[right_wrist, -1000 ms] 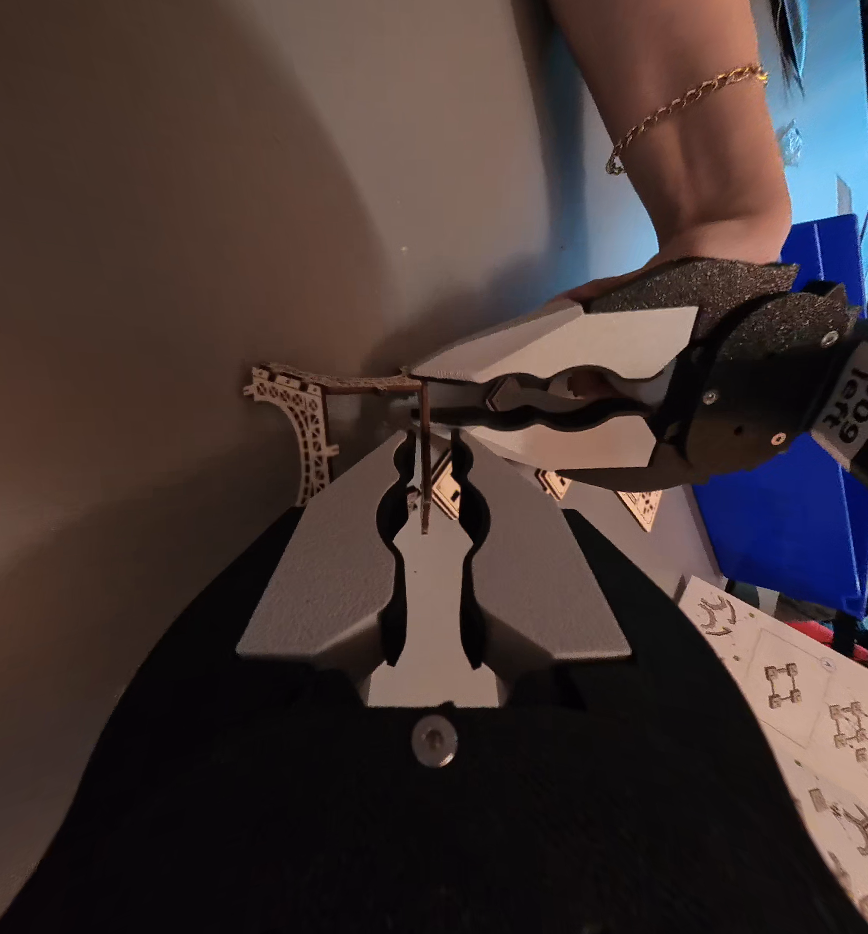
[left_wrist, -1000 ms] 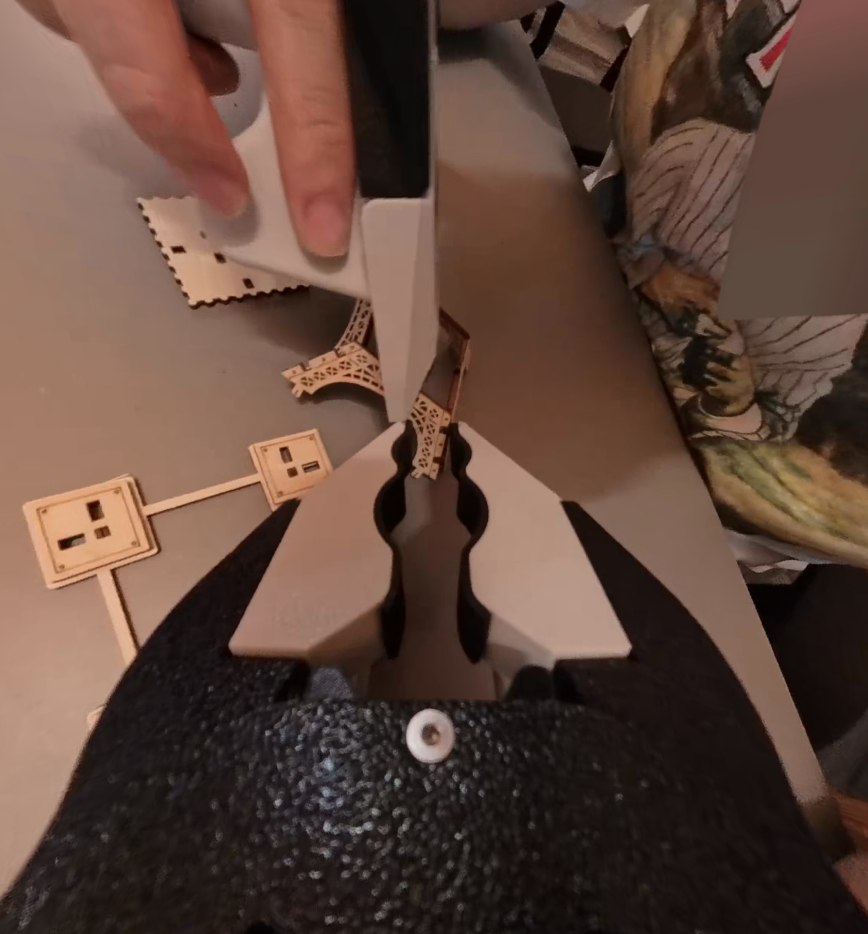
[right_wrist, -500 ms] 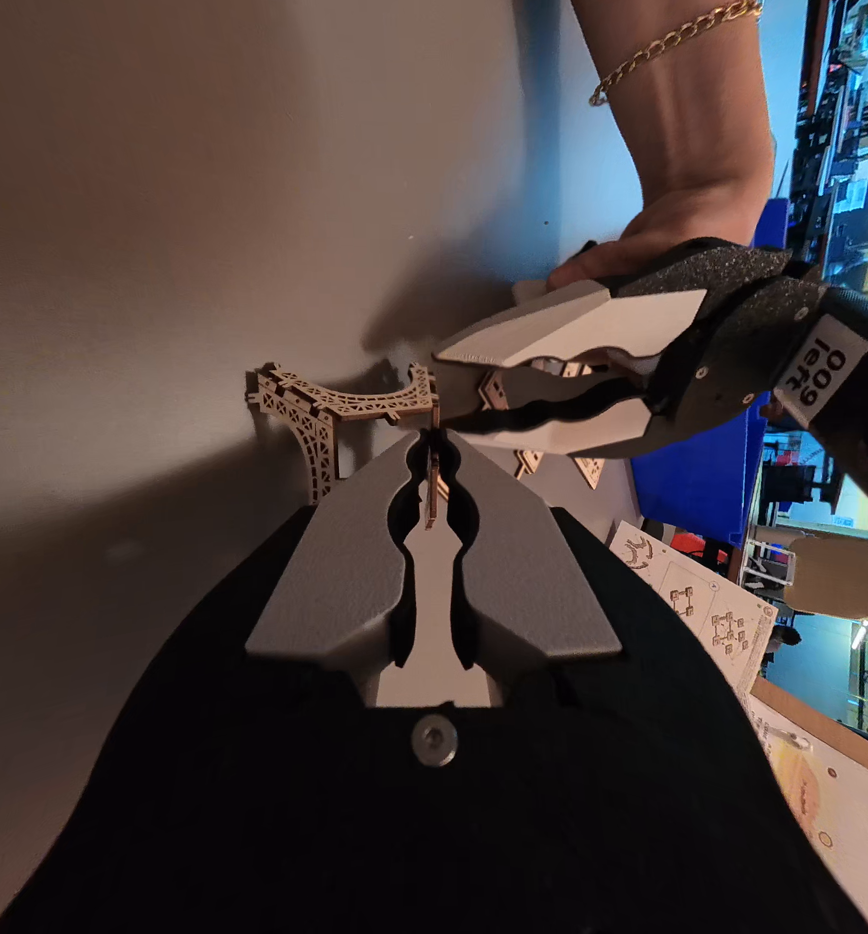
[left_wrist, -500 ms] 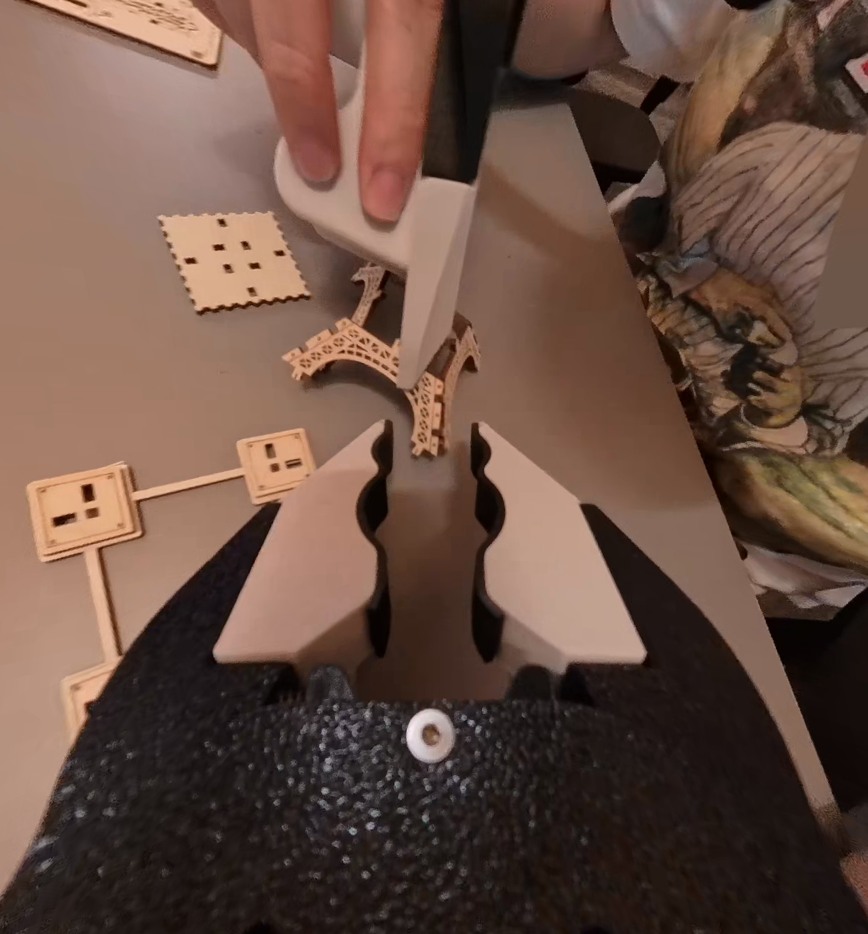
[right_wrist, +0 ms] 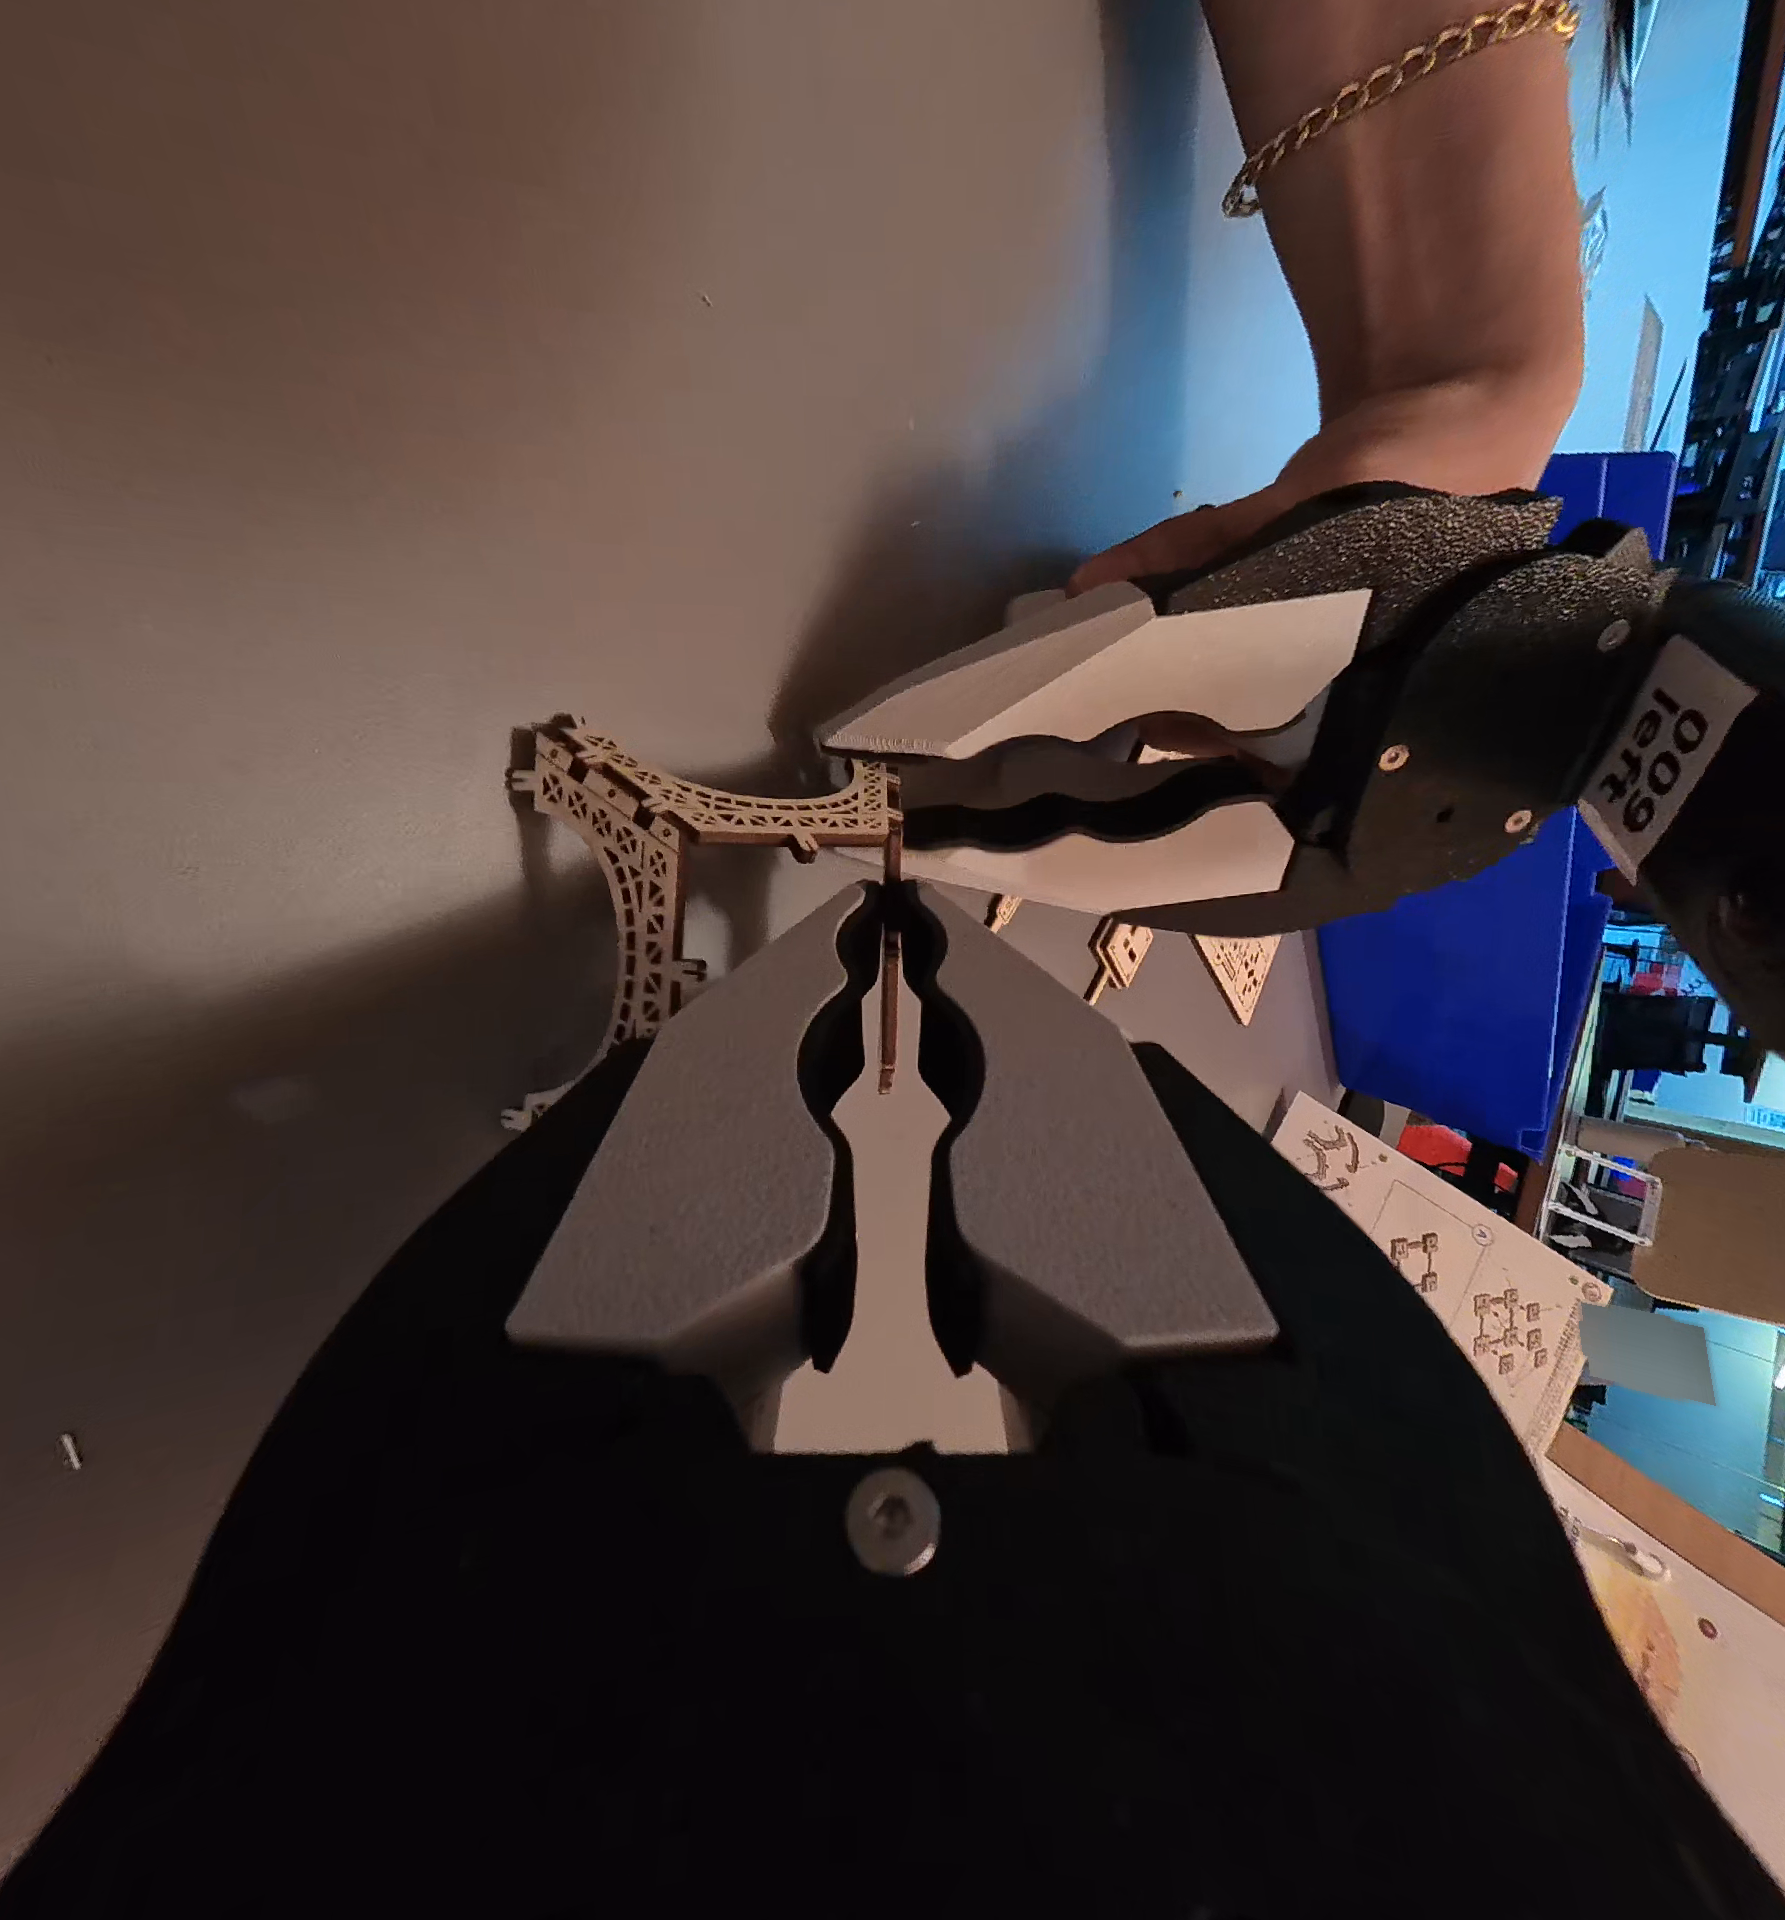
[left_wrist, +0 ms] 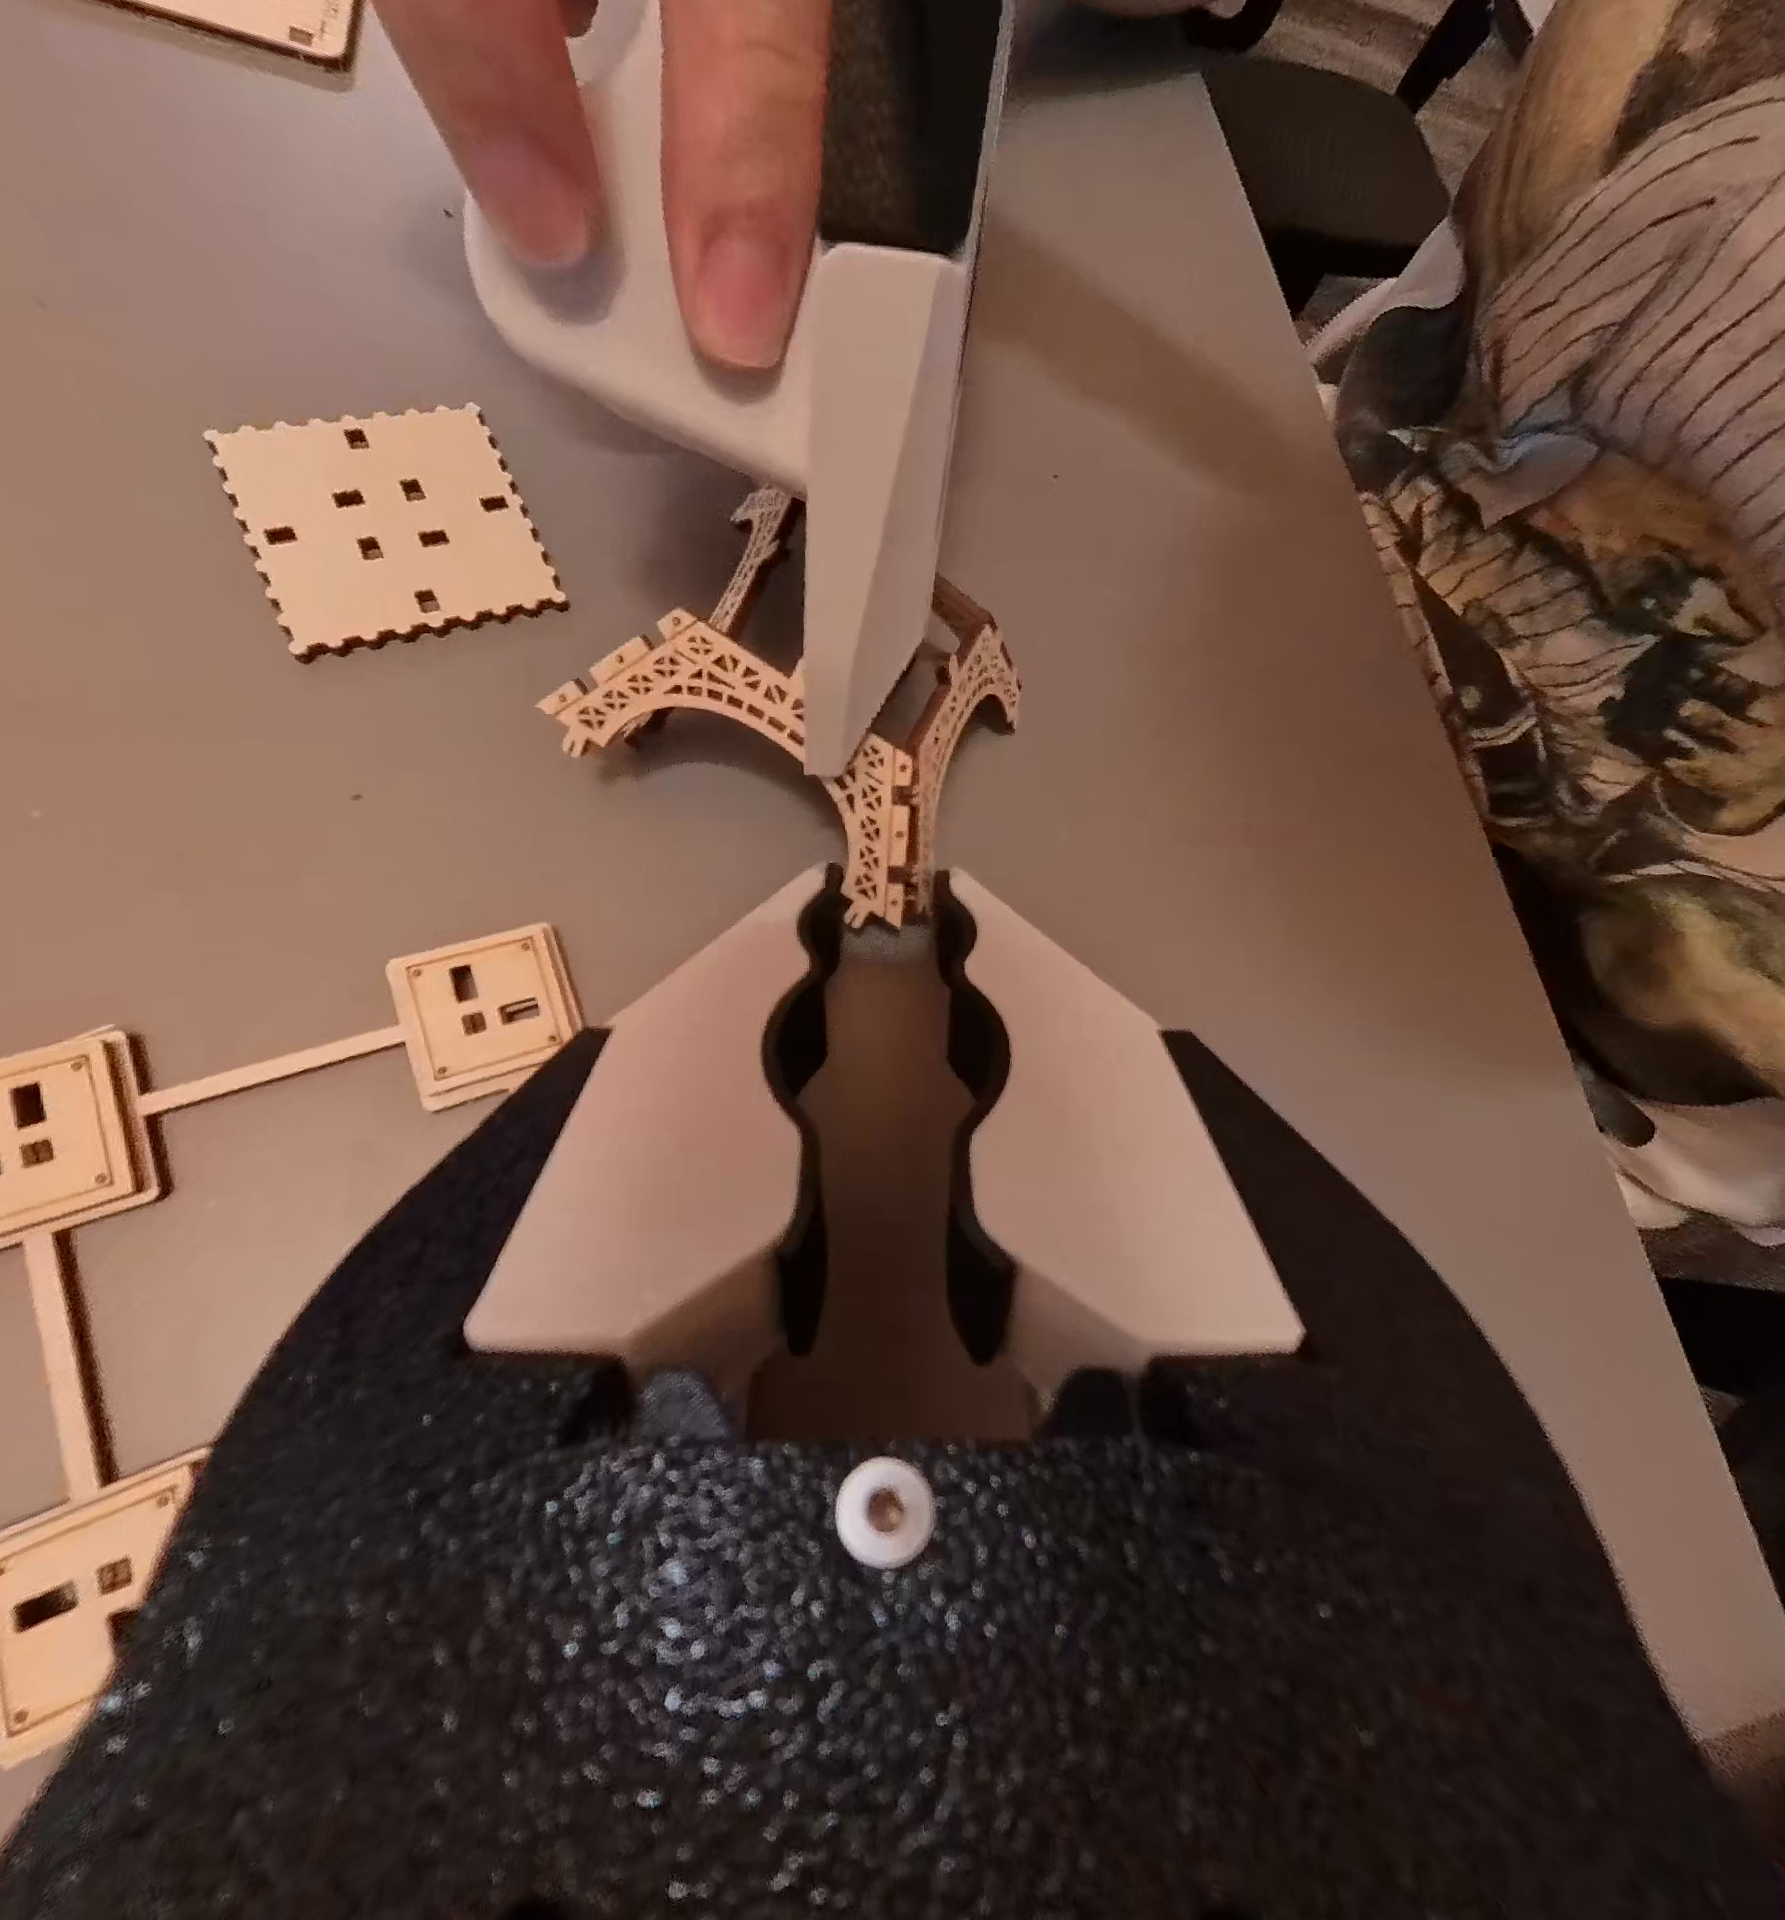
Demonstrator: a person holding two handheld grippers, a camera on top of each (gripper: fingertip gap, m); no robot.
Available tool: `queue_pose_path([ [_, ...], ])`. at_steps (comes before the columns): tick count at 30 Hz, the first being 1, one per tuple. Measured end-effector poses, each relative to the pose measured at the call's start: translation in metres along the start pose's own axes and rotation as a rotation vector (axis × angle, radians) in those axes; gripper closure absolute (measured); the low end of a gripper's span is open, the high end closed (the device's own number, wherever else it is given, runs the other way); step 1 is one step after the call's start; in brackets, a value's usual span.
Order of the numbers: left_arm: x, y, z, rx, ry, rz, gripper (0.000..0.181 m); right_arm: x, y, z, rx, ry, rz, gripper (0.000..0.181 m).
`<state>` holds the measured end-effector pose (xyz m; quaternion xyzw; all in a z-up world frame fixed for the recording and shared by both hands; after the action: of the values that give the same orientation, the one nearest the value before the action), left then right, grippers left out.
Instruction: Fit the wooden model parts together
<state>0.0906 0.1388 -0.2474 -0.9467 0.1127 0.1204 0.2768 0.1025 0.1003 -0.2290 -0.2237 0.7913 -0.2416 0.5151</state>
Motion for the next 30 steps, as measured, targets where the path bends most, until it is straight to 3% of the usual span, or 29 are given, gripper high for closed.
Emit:
queue_pose_path([
  [16, -0.0034, -0.0009, 0.0009, -0.001, -0.001, 0.024, 0.168, 0.0015, 0.0030, -0.0045, -0.020, -0.007, -0.044, 0.181],
  [20, -0.0047, -0.0015, -0.0023, -0.025, -0.009, 0.032, 0.160, 0.0029, 0.0047, -0.0080, -0.030, -0.010, -0.058, 0.181],
  [23, -0.0074, -0.0028, -0.0041, -0.041, -0.017, 0.053, 0.170, 0.0025, 0.0059, -0.0091, -0.021, -0.025, -0.058, 0.181],
  [26, -0.0083, -0.0016, -0.0026, -0.029, -0.018, 0.054, 0.163, 0.0020, 0.0053, -0.0100, -0.031, -0.020, -0.056, 0.181],
  [30, -0.0089, -0.0002, -0.0004, -0.009, -0.009, 0.053, 0.168, 0.0026, 0.0053, -0.0099, -0.028, -0.019, -0.061, 0.181],
])
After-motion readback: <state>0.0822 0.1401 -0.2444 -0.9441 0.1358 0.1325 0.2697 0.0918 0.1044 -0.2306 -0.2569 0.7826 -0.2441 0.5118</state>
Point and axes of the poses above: each gripper's, where its closed fingertips meet, y out along the fingers, z out of its underside, x = y × z across the jaws, the point moved 2 cm from there along -y, back along the fingers, and after that the axes turned 9 degrees about -x, right-handed, at the moved point
